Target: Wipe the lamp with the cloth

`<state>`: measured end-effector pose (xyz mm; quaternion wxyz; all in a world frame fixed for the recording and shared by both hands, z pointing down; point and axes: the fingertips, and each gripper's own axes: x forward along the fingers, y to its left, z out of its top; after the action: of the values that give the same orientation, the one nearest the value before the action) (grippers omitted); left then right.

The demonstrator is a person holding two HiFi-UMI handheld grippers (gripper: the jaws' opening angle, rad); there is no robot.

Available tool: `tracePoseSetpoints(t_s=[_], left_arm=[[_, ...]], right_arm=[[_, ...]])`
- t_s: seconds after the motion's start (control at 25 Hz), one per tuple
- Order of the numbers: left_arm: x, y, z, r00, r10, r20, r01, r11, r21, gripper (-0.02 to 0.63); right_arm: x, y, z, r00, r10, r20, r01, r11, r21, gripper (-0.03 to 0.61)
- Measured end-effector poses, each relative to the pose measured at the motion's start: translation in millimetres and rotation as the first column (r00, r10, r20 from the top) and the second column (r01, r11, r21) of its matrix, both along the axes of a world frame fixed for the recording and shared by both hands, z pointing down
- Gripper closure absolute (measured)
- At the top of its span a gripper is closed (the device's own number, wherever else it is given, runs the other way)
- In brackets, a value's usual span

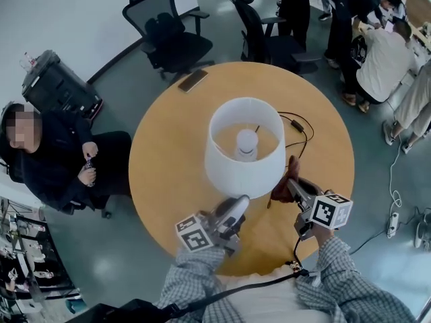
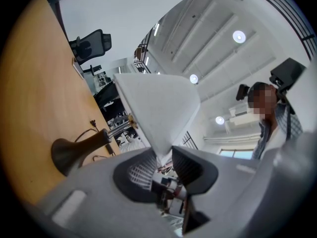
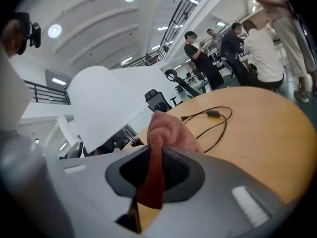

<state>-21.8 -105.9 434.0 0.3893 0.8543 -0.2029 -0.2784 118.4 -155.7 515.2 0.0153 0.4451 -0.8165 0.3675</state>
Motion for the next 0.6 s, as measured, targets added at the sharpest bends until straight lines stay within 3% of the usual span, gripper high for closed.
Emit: tracePoseSetpoints(t_s=[0.12, 0.24, 0.44, 0.6], left_arm=[[0.2, -0.1, -0.8, 1.0, 0.001, 0.005, -0.001, 1.0, 0.006, 0.517], [1.1, 0.1, -0.9, 1.0, -0.001, 0.011, 0.001, 1.0, 0.009, 0.517], [1.4, -0.5, -1.1, 1.0, -0.012, 0.016, 0.012, 1.0, 0.002, 0.515], [1.3, -0.4, -2.6, 1.0, -0.018, 0.016, 0.018, 1.0, -0.005, 0.512]], right_arm=[[27.0, 14.6, -10.5, 0.983, -0.01, -0.183, 0.016, 0.999, 0.032, 0.517], [31.1, 31.6, 19.1, 0.928, -0.073, -0.365, 0.071, 0.997, -0.019, 0.517], [-18.1, 53.3, 94.4, 0.858, -0.251, -0.449, 0.178, 0.964, -0.2, 0.517], [-54.7, 57.7, 120.6, 0.778, -0.35, -0.521, 0.236, 0.933, -0.273, 0.512]])
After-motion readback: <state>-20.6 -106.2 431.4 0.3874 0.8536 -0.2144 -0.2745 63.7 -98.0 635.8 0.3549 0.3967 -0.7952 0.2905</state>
